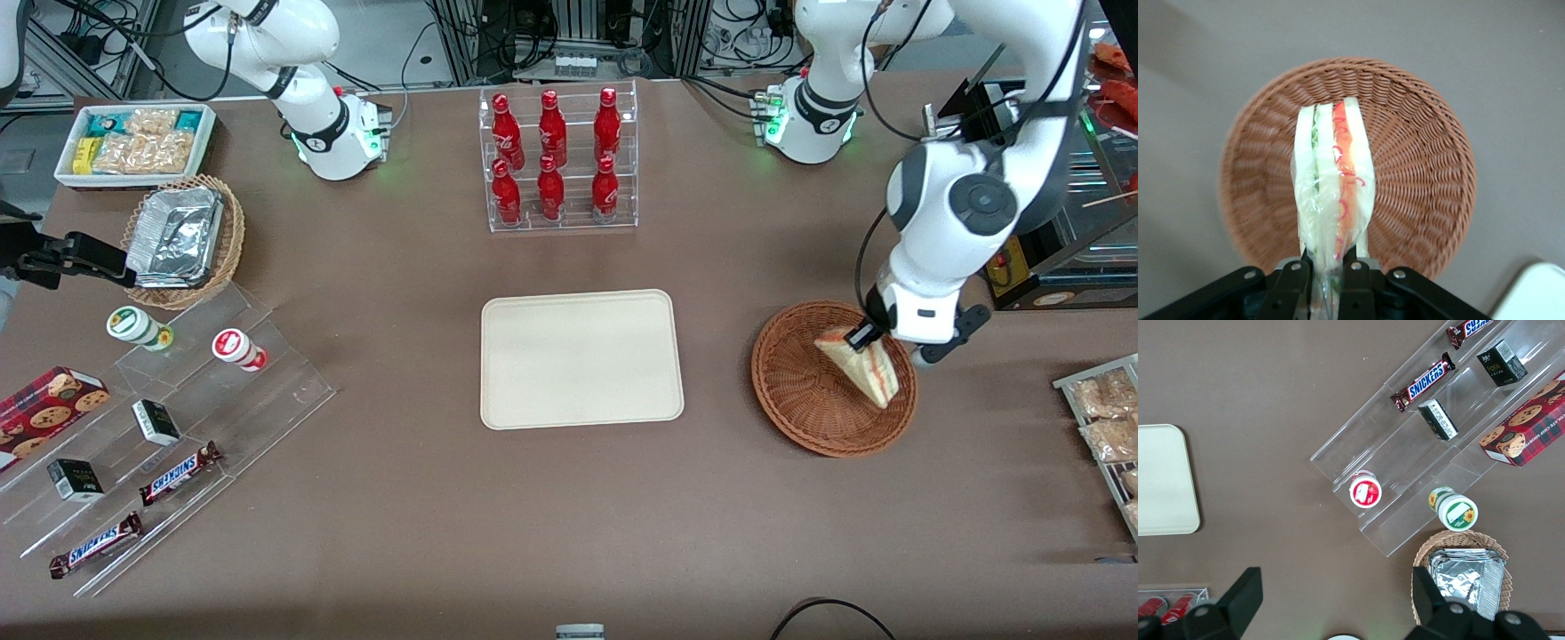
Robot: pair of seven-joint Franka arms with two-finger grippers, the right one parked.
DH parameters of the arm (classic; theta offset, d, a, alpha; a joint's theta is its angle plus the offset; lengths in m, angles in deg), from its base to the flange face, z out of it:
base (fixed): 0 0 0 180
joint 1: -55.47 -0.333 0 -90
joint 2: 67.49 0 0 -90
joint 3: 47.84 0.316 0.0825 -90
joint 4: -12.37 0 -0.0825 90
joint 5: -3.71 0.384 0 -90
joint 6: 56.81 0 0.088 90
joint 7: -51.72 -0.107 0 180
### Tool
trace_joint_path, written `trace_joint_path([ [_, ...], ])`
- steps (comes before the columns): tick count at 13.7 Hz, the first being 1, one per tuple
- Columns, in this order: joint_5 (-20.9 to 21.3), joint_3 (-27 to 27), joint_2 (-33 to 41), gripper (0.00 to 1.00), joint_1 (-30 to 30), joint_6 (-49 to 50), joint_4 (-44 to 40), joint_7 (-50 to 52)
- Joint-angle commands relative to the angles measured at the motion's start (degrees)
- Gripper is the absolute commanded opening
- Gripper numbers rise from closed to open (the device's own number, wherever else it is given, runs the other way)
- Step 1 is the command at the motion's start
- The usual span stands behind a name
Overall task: Place sandwich from basket to tray
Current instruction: 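Lift the sandwich and carry it over the cream tray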
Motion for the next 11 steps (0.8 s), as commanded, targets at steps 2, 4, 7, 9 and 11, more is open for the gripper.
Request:
trace_joint_path([
  [2, 0.5, -7.1, -0.6, 0.0, 1.1, 16.4, -13.7, 1.1],
  [4, -0.6, -13.8, -2.5, 0.0, 1.4, 16.7, -16.2, 2.1],
  [7, 0.0, -23.0, -8.5, 0.0, 1.8, 15.1, -20.0, 4.7],
  [9, 0.2, -24.4, -13.0, 0.0, 5.8, 12.1, -22.6, 4.9],
  [11, 0.4, -24.3, -17.8, 0.0, 9.7, 9.0, -25.3, 5.1],
])
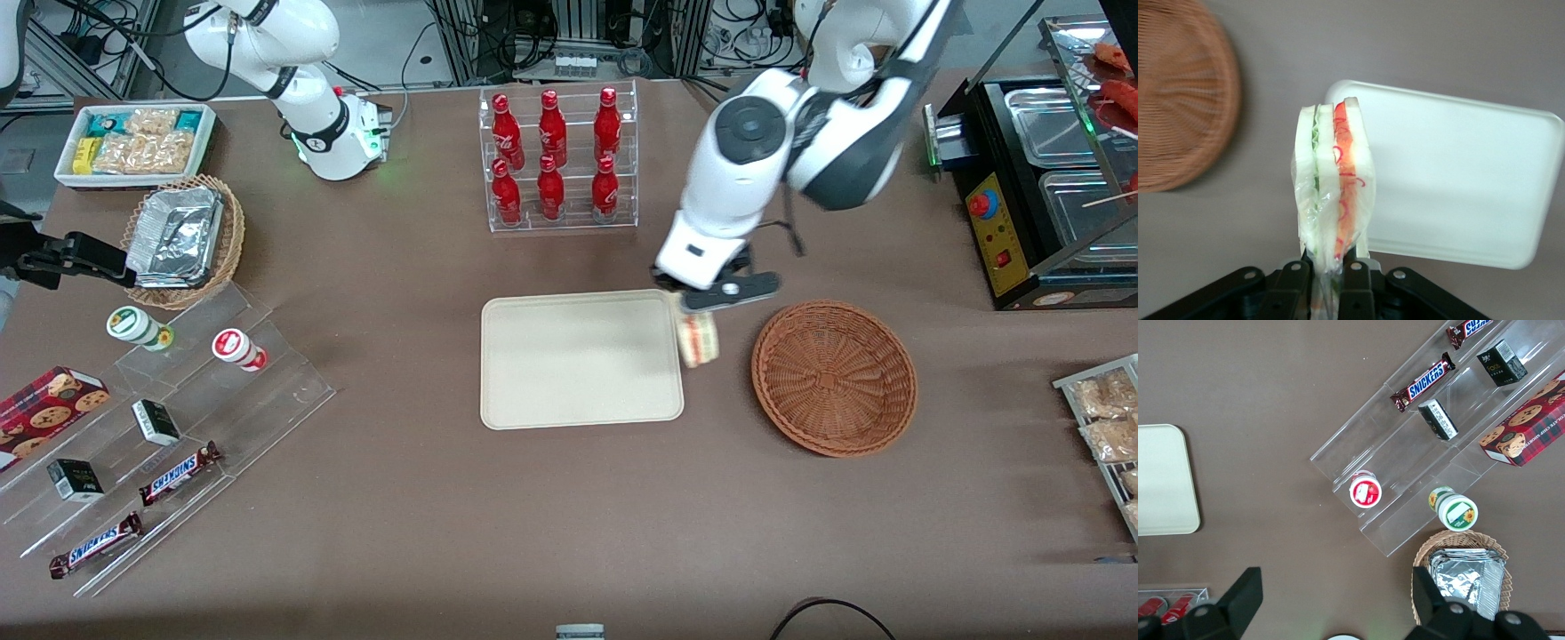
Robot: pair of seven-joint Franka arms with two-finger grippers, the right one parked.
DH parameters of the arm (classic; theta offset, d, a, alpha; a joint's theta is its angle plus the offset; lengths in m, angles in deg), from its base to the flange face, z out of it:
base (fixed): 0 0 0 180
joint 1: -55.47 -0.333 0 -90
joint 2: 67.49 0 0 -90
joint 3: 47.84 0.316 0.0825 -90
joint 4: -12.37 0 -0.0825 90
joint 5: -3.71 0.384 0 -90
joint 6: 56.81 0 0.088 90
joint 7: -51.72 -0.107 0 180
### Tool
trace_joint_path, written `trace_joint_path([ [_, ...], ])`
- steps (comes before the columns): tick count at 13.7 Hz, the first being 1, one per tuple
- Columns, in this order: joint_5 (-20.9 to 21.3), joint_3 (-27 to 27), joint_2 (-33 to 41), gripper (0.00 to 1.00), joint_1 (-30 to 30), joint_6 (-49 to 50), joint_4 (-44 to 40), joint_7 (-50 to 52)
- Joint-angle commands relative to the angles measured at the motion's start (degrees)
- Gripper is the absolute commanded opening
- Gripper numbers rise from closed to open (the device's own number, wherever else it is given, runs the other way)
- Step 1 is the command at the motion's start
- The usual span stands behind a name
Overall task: Place sandwich from basket to tray
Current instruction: 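Lift the sandwich and carry it over the cream tray, then lower the sandwich onto the tray and open the left gripper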
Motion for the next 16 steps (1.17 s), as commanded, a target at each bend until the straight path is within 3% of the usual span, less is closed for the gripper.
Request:
trace_joint_path([
  [1, 0.9, 0.2, -7.7, 0.0, 4.5, -3.8, -5.3, 0.7],
  [6, 9.0, 0.4, -16.6, 0.0, 9.8, -13.2, -5.4, 3.8],
  [11, 22.3, 0.3, -23.9, 0.0, 10.4, -16.2, -7.3, 14.9],
  [13, 24.7, 0.5, -25.6, 0.0, 12.7, -17.6, -8.2, 16.9],
  [16, 24.9, 0.8, -26.2, 0.0, 13.0, -19.7, -8.2, 17.8],
])
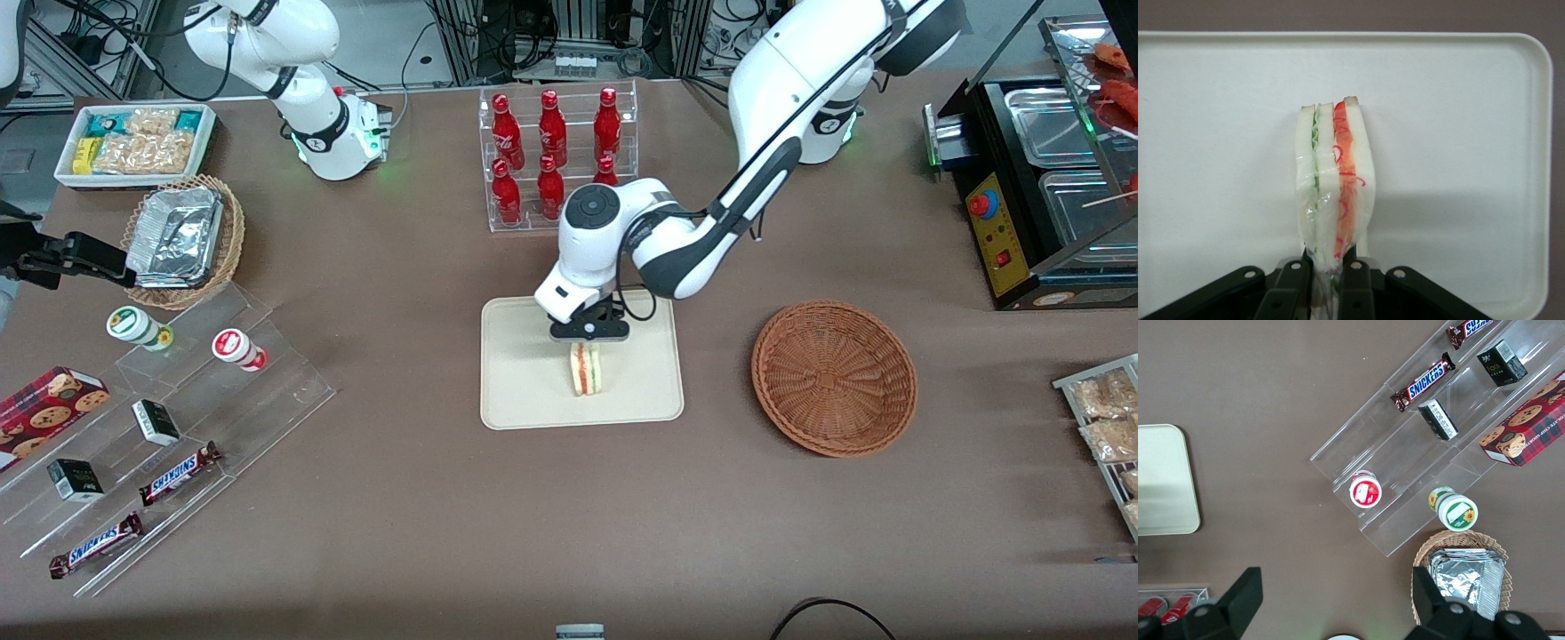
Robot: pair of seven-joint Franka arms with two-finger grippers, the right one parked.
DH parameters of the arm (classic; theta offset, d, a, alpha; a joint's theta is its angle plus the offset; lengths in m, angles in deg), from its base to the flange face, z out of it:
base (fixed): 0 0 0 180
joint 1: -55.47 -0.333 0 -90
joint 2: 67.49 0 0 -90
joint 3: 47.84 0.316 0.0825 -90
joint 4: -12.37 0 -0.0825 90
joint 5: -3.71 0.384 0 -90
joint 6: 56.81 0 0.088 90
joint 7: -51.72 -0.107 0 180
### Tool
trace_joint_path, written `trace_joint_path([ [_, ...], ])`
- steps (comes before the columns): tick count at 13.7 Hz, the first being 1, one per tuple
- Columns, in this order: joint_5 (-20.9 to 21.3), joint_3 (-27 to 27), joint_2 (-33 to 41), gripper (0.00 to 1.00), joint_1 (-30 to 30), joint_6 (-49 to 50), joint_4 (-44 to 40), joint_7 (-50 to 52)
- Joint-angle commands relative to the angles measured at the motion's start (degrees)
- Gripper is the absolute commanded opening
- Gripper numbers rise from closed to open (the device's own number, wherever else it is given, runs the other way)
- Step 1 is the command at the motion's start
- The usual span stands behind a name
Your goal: Place sandwich from basket to tray
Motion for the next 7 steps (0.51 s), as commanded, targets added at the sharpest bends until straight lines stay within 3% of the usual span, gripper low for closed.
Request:
trace_joint_path([
  [1, 1.6, 0.7, -0.8, 0.0, 1.2, -0.6, -1.7, 2.1],
  [2, 1.6, 0.7, -0.9, 0.0, 1.3, -0.6, -1.7, 2.0],
  [3, 1.6, 0.7, -1.1, 0.12, 1.5, -0.6, -1.8, 2.1],
  [4, 1.5, 0.7, -1.2, 0.64, 1.4, -0.6, -1.8, 2.0],
  [5, 1.6, 0.7, -1.1, 0.99, 1.5, -0.6, -1.9, 1.9],
  [7, 1.5, 0.7, -1.1, 0.99, 1.4, -0.5, -2.2, 1.9],
])
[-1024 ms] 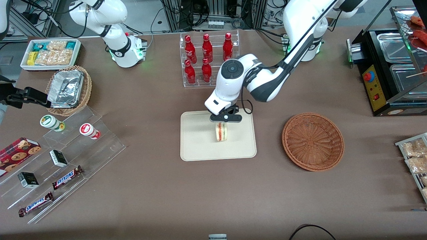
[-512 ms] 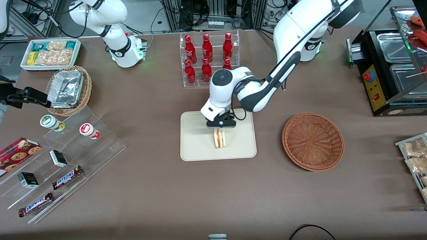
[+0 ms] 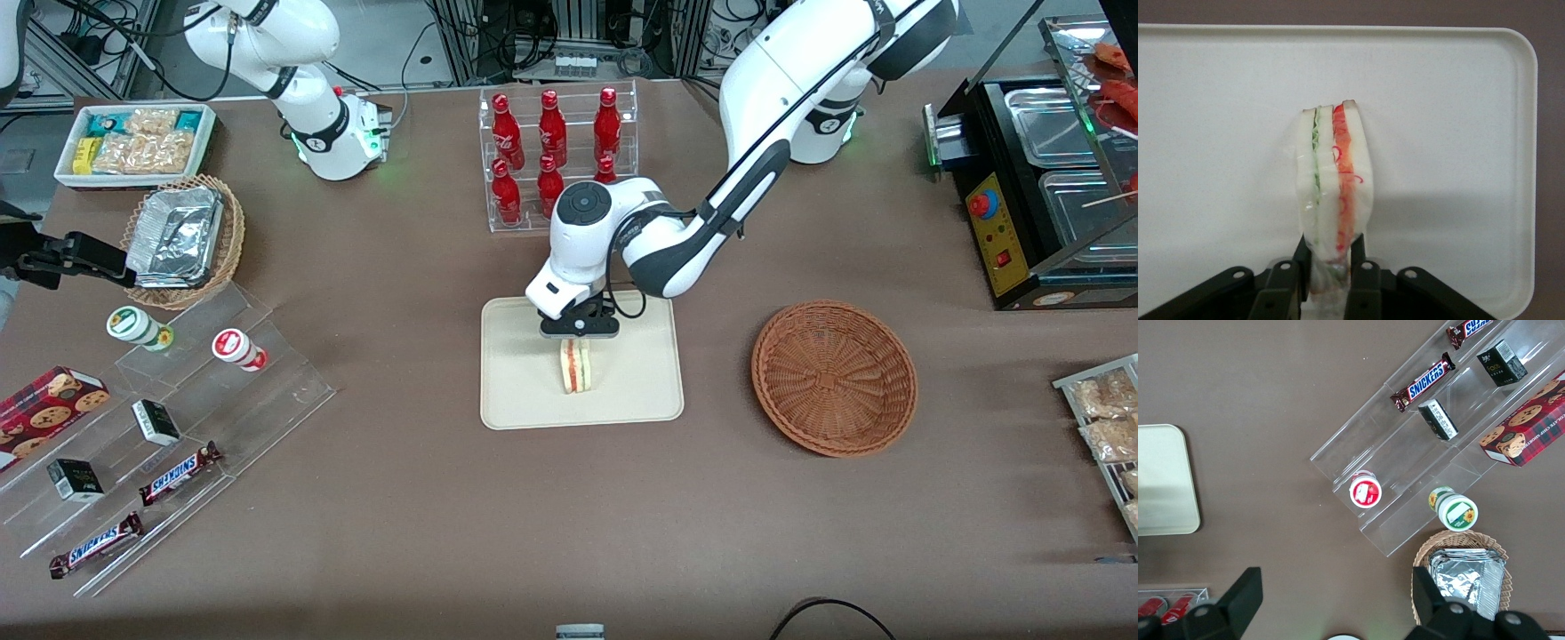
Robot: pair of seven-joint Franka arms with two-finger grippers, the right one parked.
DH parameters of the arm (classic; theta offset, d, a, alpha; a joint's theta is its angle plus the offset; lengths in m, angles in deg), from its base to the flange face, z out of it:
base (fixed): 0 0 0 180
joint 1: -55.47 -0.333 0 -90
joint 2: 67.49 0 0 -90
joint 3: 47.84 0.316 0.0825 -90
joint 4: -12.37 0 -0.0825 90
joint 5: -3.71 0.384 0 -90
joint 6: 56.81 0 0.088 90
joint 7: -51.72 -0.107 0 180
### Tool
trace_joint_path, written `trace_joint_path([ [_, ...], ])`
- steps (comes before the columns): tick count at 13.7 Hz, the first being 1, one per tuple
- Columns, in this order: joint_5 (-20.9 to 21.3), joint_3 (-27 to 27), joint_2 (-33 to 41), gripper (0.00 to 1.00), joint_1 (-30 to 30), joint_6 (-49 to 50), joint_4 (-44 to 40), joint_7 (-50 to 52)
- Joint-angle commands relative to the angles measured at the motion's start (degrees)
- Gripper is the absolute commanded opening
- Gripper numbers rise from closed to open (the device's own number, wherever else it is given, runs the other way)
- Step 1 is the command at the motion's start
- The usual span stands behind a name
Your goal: Place sandwich from basket to tray
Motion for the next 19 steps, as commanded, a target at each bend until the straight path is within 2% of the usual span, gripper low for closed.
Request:
trace_joint_path([
  [1, 1.5, 0.6, -0.6, 0.99, 1.0, -0.3, -1.6, 1.7],
  [3, 1.3, 0.6, 0.6, 0.99, 0.7, 0.9, -1.7, 1.8],
  [6, 0.2, 0.5, 5.1, 1.0, 0.1, 11.4, -5.4, 2.0],
  [9, -7.5, 0.6, 13.6, 1.0, -2.9, 19.3, -6.5, 2.9],
  [13, -12.0, 0.4, 22.5, 1.0, -9.7, 28.3, -6.8, 1.3],
  [14, -13.2, 0.4, 24.4, 1.0, -11.5, 30.0, -6.8, -1.3],
  [17, -20.3, 0.5, 29.2, 1.0, -19.2, 35.0, -7.0, -14.3],
  [19, -22.4, 0.6, 31.7, 1.0, -22.6, 38.6, -7.1, -20.4],
])
